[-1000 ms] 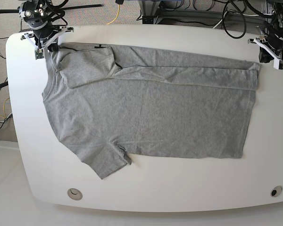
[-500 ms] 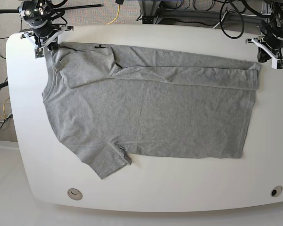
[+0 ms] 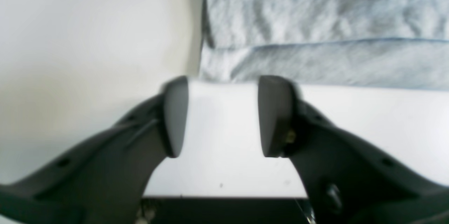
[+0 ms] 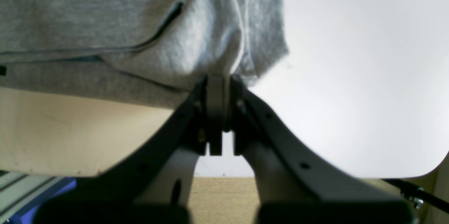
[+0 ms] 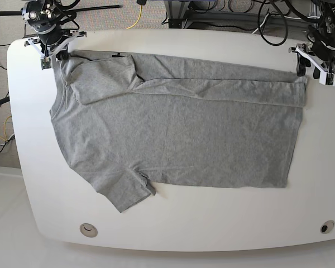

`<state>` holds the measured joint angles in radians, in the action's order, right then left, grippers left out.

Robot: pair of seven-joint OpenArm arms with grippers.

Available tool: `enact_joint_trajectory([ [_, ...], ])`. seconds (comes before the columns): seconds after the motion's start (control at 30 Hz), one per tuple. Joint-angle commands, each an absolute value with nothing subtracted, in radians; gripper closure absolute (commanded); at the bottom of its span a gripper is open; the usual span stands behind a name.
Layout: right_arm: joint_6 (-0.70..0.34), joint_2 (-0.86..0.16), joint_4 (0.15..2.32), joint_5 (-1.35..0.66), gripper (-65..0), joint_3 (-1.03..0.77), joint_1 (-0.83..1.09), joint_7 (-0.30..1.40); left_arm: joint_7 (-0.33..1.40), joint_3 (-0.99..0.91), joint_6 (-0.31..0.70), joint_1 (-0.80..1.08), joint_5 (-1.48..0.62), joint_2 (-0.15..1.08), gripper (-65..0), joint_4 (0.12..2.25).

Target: Fold the T-shirt properly

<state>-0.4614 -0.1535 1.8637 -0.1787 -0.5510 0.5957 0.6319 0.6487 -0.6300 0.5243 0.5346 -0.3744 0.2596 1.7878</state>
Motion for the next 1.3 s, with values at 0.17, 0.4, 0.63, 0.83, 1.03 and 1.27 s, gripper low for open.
enact_joint_trajectory([
  [0.17,-0.464,-0.169,1.878,-0.177,-0.2,-0.556,0.594,0.616,0.592,-0.629,0.516,0.522,-0.389,0.278,-40.9,1.807],
  [0.4,-0.465,-0.169,1.878,-0.177,-0.4,-0.556,0.595,0.616,0.602,-0.622,0.515,0.498,-0.394,0.276,-39.2,1.804],
  [0.63,-0.469,-0.169,1.877,-0.178,-0.7,-0.553,0.595,0.611,0.627,-0.624,0.537,0.483,-0.413,0.277,-31.7,1.788],
  [0.83,-0.47,-0.167,1.877,-0.183,-0.8,-0.555,0.595,0.611,0.653,-0.632,0.566,0.479,-0.434,0.278,-13.7,1.768],
  [1.03,-0.472,-0.168,1.872,-0.184,-1.2,-0.554,0.589,0.615,0.659,-0.644,0.577,0.49,-0.463,0.273,-12.7,1.754],
  [1.27,-0.47,-0.17,1.871,-0.184,-1.5,-0.556,0.59,0.619,0.633,-0.633,0.568,0.49,-0.451,0.273,-30.2,1.759],
])
